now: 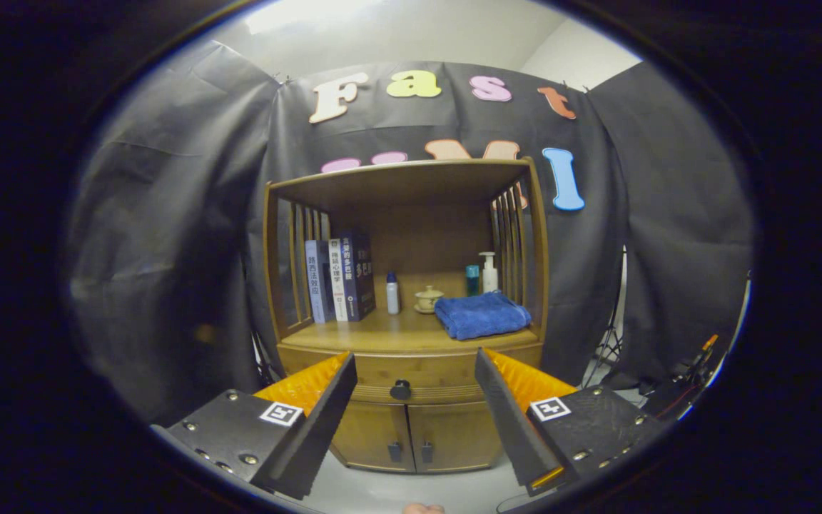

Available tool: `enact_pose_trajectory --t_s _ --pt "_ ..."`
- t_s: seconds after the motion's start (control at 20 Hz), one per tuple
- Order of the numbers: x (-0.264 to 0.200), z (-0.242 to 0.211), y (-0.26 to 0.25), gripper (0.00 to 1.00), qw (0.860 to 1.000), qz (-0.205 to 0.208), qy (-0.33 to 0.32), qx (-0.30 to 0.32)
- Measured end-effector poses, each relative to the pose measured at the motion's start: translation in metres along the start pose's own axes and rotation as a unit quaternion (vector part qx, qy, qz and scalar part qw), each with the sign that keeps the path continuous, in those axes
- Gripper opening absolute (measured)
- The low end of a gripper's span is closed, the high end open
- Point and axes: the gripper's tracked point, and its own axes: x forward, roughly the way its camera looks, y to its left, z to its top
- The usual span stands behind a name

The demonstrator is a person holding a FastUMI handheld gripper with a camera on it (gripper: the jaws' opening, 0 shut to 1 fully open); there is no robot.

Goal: Pull open the drawer, take out the items inside it, and place them on the countertop above the cabinet.

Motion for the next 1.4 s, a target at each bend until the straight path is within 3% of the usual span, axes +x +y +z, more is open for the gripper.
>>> enact_pose_trajectory --t_s 0.6,0.9,1.4 --pt "0.027 -0.016 0.000 1.00 1.000 -0.002 -0.004 -0.029" --pt "0.066 -0.027 -0.001 1.00 1.000 -0.005 -0.004 -0.018" --pt "0.150 -0.086 0.017 1.00 0.999 0.001 0.035 -0.030"
